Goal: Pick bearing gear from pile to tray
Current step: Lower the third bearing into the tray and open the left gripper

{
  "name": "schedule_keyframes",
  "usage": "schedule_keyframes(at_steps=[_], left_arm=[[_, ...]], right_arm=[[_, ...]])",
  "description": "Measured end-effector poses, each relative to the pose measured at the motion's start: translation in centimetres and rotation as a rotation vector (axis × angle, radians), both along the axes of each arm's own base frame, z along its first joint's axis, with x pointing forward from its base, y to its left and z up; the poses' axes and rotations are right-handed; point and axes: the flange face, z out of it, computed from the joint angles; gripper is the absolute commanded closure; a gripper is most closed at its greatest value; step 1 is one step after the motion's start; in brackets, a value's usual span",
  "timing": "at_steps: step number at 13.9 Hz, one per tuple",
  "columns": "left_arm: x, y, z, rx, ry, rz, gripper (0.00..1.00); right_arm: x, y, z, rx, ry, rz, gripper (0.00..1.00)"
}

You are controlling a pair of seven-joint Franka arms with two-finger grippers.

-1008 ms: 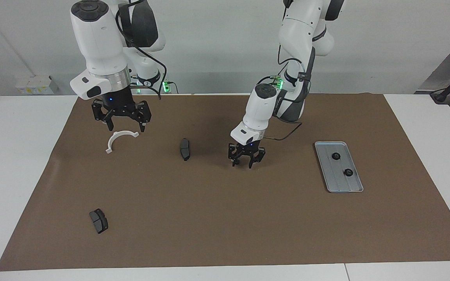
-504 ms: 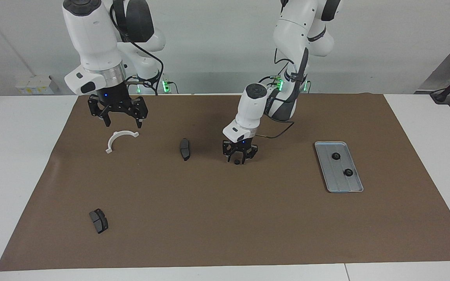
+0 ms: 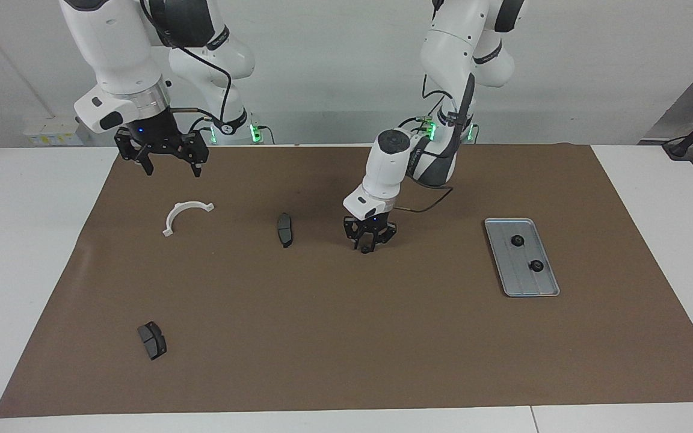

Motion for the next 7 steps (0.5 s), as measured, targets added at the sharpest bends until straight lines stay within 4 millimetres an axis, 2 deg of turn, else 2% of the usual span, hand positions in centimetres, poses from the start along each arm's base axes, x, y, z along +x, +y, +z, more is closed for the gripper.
schedule_keyframes(at_steps=[7], left_arm=[[-0.12, -0.02, 0.05, 0.006, 0.005, -0.002, 0.87]], right_arm=[[0.06, -0.76, -0.06, 0.028, 0.004, -0.019, 0.00]])
